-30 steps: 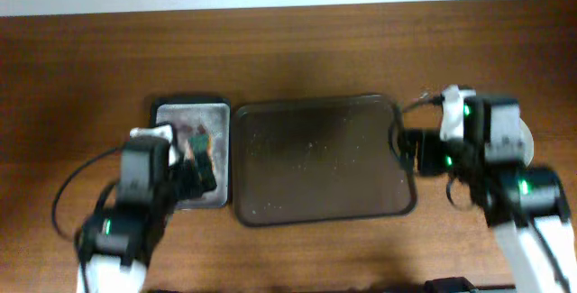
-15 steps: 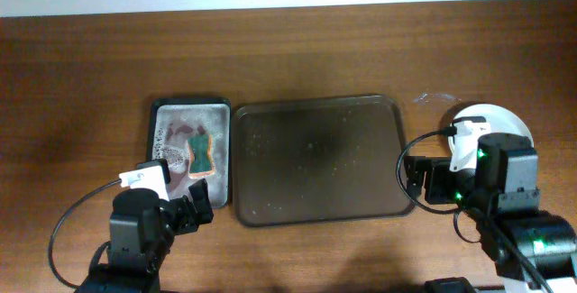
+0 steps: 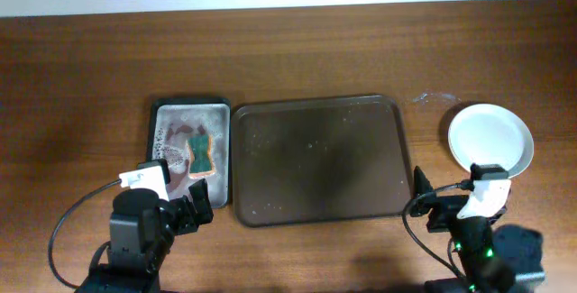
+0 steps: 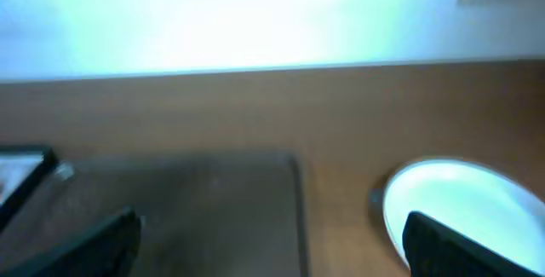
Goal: Clean dirty plates on tray and stack at the side
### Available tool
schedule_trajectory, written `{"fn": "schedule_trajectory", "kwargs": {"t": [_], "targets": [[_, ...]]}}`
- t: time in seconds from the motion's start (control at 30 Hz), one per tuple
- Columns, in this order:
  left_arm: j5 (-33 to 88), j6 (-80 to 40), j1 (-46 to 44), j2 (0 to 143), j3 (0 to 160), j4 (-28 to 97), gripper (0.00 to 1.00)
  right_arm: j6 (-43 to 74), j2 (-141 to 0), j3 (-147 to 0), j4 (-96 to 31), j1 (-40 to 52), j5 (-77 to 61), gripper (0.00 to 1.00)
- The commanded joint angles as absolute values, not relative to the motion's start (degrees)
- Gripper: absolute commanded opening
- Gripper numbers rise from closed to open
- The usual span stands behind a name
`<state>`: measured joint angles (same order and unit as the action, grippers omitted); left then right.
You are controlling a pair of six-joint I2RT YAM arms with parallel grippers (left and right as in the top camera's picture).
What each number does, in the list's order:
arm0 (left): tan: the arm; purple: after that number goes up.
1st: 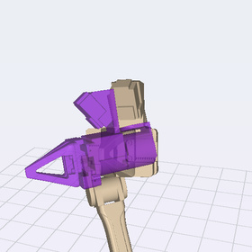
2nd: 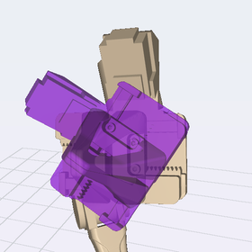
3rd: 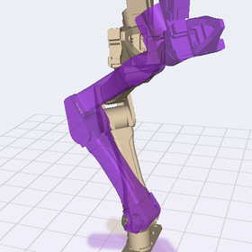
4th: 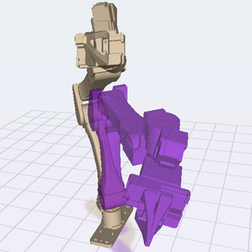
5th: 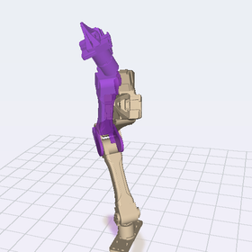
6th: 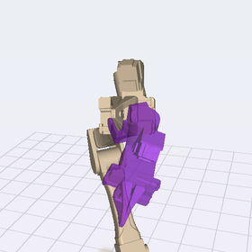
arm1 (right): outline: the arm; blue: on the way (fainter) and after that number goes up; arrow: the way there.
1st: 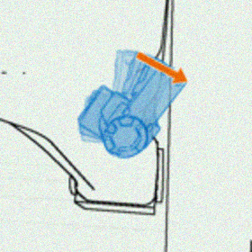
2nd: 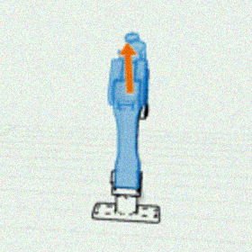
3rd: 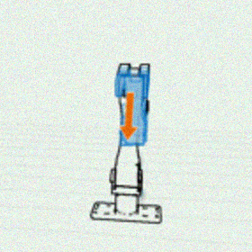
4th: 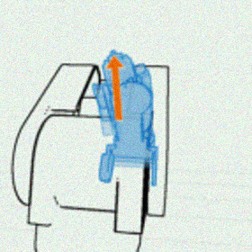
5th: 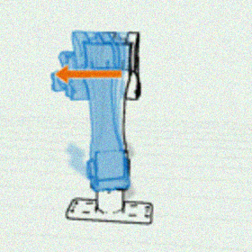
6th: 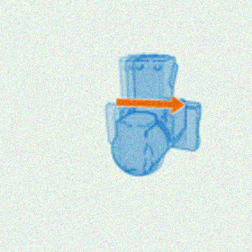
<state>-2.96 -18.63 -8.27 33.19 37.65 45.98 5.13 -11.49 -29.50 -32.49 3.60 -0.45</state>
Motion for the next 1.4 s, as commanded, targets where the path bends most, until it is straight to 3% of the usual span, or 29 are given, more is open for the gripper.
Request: {"fn": "schedule_trajectory", "kwargs": {"t": [0.0, 0.3, 0.4, 0.5, 1.37], "targets": [[-2.96, -17.74, -8.12, 32.93, 37.32, 45.89, 0.99, 4.73, -3.99, -20.82, -23.42, 3.75, -1.04, 0.99], [-2.96, -17.74, -8.12, 32.93, 37.32, 45.89, 0.99, 2.83, -0.19, -0.32, 8.25, 3.75, 0.73, 0.99], [-2.96, -17.74, -8.12, 32.93, 37.32, 45.89, 1.0, -5.74, -0.19, -0.32, 4.82, 3.75, 0.49, 0.99], [-2.96, -17.74, -8.12, 32.93, 37.32, 45.89, 0.99, -5.37, -0.19, -0.32, -4.56, 3.75, -1.56, 0.99], [-2.96, -17.74, -8.12, 32.93, 37.32, 45.89, 1.0, -5.39, -0.21, -0.32, -4.49, 3.75, -1.65, 0.99]]}}
